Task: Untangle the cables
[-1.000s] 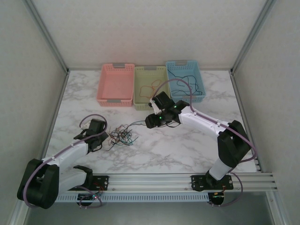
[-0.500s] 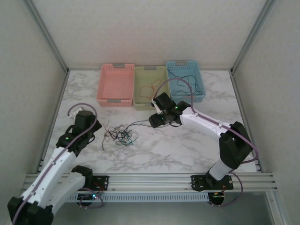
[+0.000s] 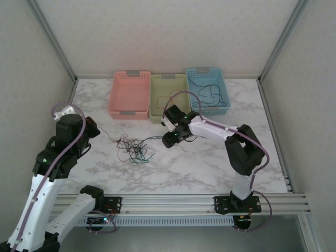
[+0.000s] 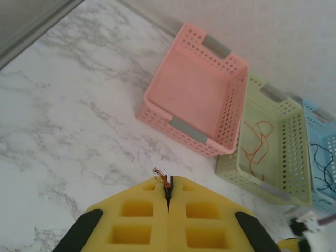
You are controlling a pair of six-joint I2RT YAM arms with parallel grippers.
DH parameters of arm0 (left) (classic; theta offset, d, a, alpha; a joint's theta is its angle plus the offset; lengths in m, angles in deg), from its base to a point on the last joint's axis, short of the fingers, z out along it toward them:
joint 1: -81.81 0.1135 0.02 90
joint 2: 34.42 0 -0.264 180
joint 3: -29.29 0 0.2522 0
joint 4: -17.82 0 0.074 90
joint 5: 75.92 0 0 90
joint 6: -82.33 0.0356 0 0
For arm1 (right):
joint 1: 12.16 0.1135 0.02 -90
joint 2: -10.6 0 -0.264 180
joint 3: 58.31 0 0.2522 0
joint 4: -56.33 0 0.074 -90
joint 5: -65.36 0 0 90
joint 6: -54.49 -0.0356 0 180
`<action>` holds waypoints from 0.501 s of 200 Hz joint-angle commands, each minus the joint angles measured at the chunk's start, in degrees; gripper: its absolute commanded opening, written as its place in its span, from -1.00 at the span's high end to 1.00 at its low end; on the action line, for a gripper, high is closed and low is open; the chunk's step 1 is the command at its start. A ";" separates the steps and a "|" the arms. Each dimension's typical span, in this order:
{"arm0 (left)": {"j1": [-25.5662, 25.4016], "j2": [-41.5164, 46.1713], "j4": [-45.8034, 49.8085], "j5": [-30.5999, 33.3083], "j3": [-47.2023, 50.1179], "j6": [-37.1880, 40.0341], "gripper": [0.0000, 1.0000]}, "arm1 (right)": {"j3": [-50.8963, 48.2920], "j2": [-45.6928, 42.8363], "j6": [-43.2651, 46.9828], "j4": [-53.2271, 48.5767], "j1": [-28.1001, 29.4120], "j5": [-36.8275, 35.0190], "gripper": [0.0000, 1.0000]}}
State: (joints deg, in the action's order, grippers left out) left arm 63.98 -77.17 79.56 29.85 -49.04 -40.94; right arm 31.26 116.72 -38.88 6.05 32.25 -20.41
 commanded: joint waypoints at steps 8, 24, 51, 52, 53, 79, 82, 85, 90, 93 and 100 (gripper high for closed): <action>0.43 -2.15 4.11 -0.20 -7.48 4.18 1.00 | 3.40 2.96 0.91 -4.60 0.39 -0.41 -0.13; 0.42 -4.64 5.20 -0.11 -13.22 5.72 1.00 | 3.88 3.96 1.05 -5.55 0.34 -0.12 -0.01; 0.42 -9.17 7.24 0.10 -26.39 8.12 1.00 | 3.09 3.16 0.60 -5.42 0.41 -1.48 0.59; 0.42 -9.28 7.36 0.07 -26.96 8.22 1.00 | 2.97 2.96 0.54 -5.33 0.42 -1.62 0.62; 0.42 -9.41 7.50 0.06 -27.25 8.31 1.00 | 2.75 2.60 0.43 -5.04 0.42 -1.97 0.68; 0.42 -15.85 12.46 2.14 -44.36 11.92 1.00 | -0.90 -3.24 -0.96 -3.04 0.11 -8.38 1.00; 0.42 -16.48 12.96 2.83 -46.47 12.46 1.00 | -1.22 -3.88 -1.15 -3.04 -0.07 -9.15 1.00; 0.42 -17.06 13.52 3.51 -48.50 12.82 1.00 | -1.60 -4.54 -1.25 -2.99 -0.22 -9.83 1.00; 0.42 -18.15 14.24 4.89 -51.76 13.69 1.00 | -2.20 -5.72 -1.51 -2.99 -0.56 -10.46 1.00; 0.42 -18.67 14.56 5.58 -53.48 14.16 1.00 | -2.62 -6.40 -1.59 -3.03 -0.82 -10.55 1.00; 0.42 -19.84 15.18 6.90 -57.66 15.28 1.00 | -3.59 -7.90 -1.62 -2.78 -1.32 -10.43 1.00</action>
State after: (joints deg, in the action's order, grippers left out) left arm 63.96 -94.65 89.77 31.12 -94.59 -31.28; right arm 30.26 115.69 -39.19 3.23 32.05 -25.90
